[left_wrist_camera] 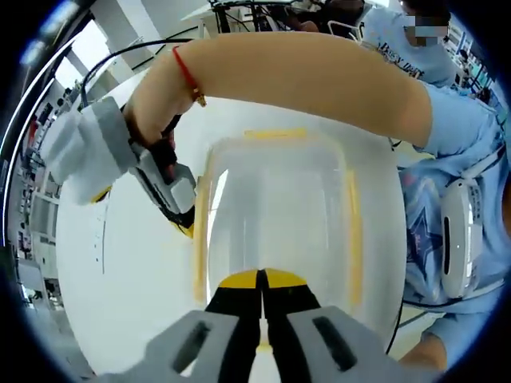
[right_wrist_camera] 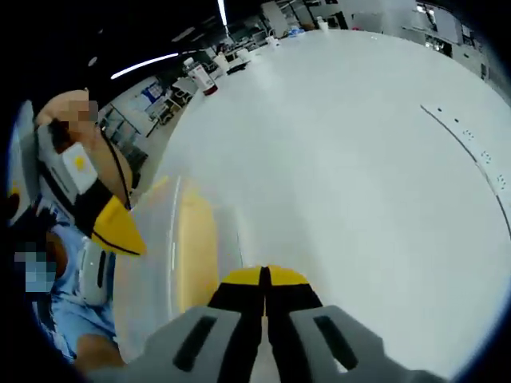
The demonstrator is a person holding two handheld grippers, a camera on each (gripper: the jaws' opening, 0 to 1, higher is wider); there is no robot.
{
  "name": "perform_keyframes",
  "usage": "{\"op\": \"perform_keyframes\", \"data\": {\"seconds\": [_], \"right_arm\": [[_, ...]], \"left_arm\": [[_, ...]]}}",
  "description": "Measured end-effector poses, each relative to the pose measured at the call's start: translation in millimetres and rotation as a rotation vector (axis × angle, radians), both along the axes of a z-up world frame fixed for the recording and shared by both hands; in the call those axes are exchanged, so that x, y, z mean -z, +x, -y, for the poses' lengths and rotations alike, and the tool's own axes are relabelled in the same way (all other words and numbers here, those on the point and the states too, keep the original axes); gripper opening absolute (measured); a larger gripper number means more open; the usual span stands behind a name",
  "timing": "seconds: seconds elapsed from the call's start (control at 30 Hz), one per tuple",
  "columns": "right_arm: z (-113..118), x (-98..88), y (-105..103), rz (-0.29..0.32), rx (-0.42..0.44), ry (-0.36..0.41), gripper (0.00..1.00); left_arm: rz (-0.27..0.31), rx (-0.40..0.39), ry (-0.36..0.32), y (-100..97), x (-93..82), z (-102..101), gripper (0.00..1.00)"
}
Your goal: Snap each plastic latch of the storage box into its locked position after aligning the lid with the box until every specified latch is closed and the lid sits flush.
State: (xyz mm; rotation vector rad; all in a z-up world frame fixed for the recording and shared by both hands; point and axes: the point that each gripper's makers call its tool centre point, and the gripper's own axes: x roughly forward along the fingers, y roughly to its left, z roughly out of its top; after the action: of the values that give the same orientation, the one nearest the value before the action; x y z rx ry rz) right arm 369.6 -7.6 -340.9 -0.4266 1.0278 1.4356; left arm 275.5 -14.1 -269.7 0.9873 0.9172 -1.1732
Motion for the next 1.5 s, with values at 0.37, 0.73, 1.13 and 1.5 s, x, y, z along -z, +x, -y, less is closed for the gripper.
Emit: {"op": "perform_keyframes", "data": {"seconds": [0.37,0.73,1.13,1.5], "right_arm": [[22.1,-43.1,76.8,0.575,0.362,0.151,0.12],[53.6,-98.0,48.1,0.872,0.493,0.262,0.12],[63.4,-139.2,-15.5,0.901,0.526,0.493,0.16],[91.3,-170.6,-51.4,1.032,0.544,0.587,0.19]], "left_arm": [[0.008,0.004,-0.076,-3.1,-0.2,-5.4,0.0],[0.11,-0.022,-0.393,3.9,-9.1,-11.2,0.05],[0.299,-0.138,-0.934,7.4,-89.5,-48.9,0.15],[0.583,-0.393,-1.14,3.9,-137.6,-148.0,0.18]]}}
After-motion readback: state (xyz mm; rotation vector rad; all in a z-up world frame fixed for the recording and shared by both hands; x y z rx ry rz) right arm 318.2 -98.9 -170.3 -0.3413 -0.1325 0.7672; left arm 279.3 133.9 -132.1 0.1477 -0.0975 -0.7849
